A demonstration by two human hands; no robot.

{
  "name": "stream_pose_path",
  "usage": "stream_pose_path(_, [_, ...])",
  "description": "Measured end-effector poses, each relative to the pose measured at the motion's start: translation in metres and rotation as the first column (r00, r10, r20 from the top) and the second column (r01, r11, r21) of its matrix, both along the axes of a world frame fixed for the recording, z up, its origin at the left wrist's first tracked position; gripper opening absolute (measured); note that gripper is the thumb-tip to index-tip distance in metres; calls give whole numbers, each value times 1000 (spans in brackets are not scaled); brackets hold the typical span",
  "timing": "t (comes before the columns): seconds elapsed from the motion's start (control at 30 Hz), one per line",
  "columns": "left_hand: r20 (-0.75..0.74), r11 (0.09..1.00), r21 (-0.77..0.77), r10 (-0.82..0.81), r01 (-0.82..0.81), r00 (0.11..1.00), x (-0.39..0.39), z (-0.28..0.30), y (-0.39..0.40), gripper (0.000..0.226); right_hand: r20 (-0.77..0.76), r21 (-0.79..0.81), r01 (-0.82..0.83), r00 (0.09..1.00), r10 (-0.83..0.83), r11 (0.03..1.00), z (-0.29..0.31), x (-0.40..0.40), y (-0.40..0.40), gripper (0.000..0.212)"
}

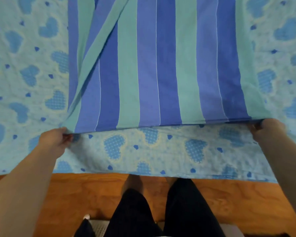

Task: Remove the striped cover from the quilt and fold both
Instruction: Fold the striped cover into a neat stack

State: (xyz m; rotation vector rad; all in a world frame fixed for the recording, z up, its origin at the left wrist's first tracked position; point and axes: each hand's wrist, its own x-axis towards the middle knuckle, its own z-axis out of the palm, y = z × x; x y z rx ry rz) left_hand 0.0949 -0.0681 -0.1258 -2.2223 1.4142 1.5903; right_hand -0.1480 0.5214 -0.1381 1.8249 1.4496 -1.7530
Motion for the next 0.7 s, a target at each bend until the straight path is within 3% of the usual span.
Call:
stream_pose_path(0.03, [-3, 999, 41, -27, 27, 1000, 0, 5, -4, 13, -63, 231, -144, 985, 162, 962, 9, -7, 1, 24])
stream_pose_path(0.1, [2, 988, 132, -78, 77, 997, 3, 15, -9, 11, -295, -25, 84, 951, -88, 996, 11, -7, 10, 35])
stream_pose_path(0.17, [-6, 981, 167, -95, 95, 995, 9, 24, -10, 10, -423, -41, 174, 889, -174, 984, 10, -8, 9, 46])
stream_pose_path(0.23, [-37, 976, 192, -99, 105, 994, 16, 28, -9, 10, -334, 216, 74, 942, 2, 974, 3, -11, 5, 44])
stream_pose_path(0.27, [-47, 968, 215, -121, 128, 992, 20, 28, -7, 12, -290, 272, 41, 956, 41, 961, 5, -7, 11, 40])
stream_pose_path(0.37, [-21, 957, 235, -172, 172, 985, 30, 20, 3, 21, -149, 271, -31, 986, 74, 962, -20, -14, 50, 34])
stream_pose_path(0.43, [-8, 963, 224, -153, 150, 988, 35, 15, 13, 21, -34, 181, -31, 999, 38, 983, -43, -22, 67, 32])
stream_pose_path(0.47, [-8, 966, 216, -143, 141, 990, 34, 15, 20, 20, 69, 209, -180, 983, 169, 961, -44, -21, 60, 35])
stream_pose_path(0.5, [-10, 971, 192, -140, 139, 990, 32, 19, 27, 19, 154, 240, -344, 937, 314, 908, -36, -12, 45, 39])
stream_pose_path(0.53, [-17, 975, 159, -153, 154, 988, 29, 26, 36, 21, 303, 329, -515, 852, 428, 792, -22, -1, 23, 43])
stream_pose_path(0.57, [-31, 976, 126, -175, 177, 984, 26, 36, 46, 23, 447, 448, -630, 773, 451, 635, -5, 10, 0, 44])
stream_pose_path(0.6, [-60, 976, 100, -188, 193, 980, 22, 51, 58, 24, 476, 558, -683, 729, 492, 472, 18, 28, -28, 44])
stream_pose_path(0.63, [-100, 975, 87, -197, 205, 975, 17, 71, 70, 25, 375, 602, -680, 704, 604, 418, 43, 47, -63, 40])
stream_pose_path(0.67, [-144, 970, 89, -211, 225, 967, 13, 91, 82, 25, 236, 583, -715, 604, 761, 386, 66, 68, -98, 35])
stream_pose_path(0.7, [-187, 962, 106, -229, 252, 955, 8, 114, 95, 25, 107, 510, -800, 424, 899, 316, 92, 90, -135, 31])
